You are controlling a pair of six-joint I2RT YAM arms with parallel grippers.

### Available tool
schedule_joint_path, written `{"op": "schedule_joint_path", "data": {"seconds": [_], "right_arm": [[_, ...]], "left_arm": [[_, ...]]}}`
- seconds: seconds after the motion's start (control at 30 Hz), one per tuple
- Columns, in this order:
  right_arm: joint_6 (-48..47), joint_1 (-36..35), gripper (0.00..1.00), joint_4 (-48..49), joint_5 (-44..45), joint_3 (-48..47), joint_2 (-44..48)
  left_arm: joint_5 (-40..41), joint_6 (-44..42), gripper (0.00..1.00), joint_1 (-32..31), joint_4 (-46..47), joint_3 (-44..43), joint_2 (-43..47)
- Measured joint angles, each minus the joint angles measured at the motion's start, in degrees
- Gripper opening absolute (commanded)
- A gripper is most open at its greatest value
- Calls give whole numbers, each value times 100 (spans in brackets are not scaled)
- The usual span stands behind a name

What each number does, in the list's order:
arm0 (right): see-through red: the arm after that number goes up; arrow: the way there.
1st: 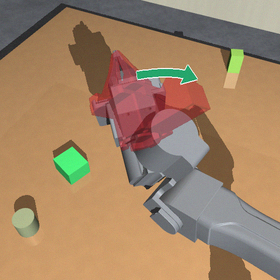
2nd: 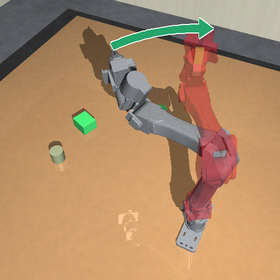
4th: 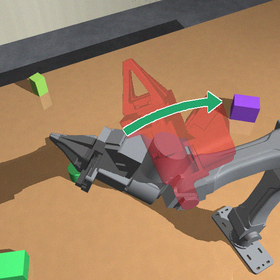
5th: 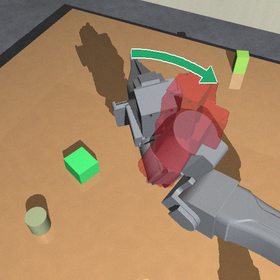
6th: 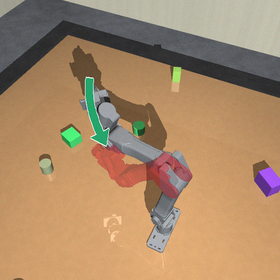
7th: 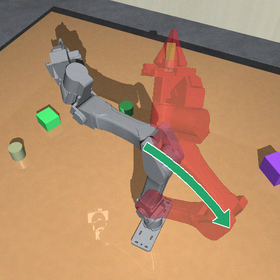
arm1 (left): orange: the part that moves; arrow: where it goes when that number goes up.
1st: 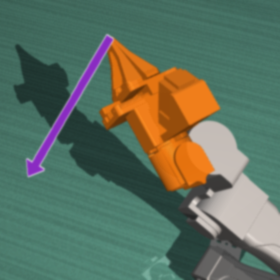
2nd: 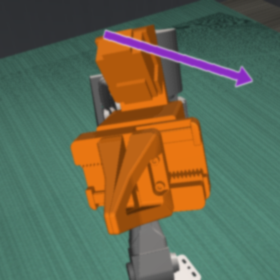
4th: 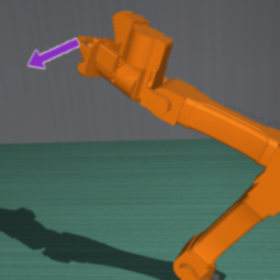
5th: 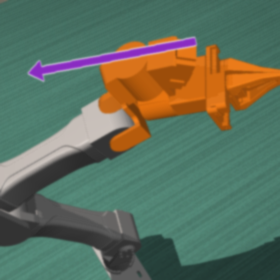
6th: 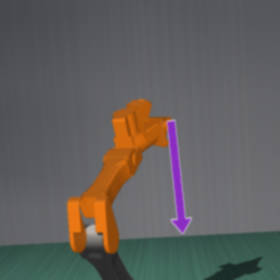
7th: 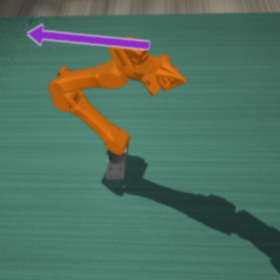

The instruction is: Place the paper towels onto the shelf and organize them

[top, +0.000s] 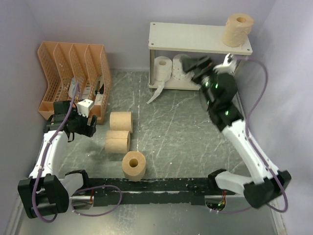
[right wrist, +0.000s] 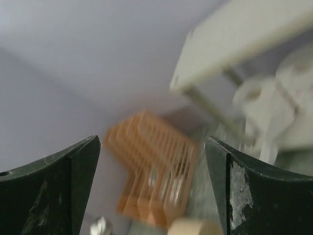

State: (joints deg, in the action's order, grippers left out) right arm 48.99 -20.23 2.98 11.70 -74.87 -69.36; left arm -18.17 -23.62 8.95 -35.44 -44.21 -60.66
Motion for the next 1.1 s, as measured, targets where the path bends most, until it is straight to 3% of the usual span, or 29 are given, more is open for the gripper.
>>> {"op": "schedule_joint_path", "data": {"seconds": [0.13, 0.27, 0.43, 0.5, 0.87, 1.1], "right_arm": [[160, -815, 82, 415, -50, 1794, 833], [256, -1604, 82, 249, -118, 3029, 474], [144, -3331, 82, -632, 105, 3213, -107], [144, -3641, 81, -673, -35, 3213, -57], [382, -3674, 81, -496, -855, 3821, 289], [566, -3762, 81, 317, -1707, 4391, -251]], "left_arm": [[0, -4, 94, 0, 0, 0, 4], [-2, -20, 94, 0, 0, 0, 22], [-2, -22, 94, 0, 0, 0, 35], [-2, -22, 94, 0, -2, 0, 35], [-2, -24, 94, 0, -2, 0, 57], [-2, -26, 94, 0, -2, 0, 61]]}}
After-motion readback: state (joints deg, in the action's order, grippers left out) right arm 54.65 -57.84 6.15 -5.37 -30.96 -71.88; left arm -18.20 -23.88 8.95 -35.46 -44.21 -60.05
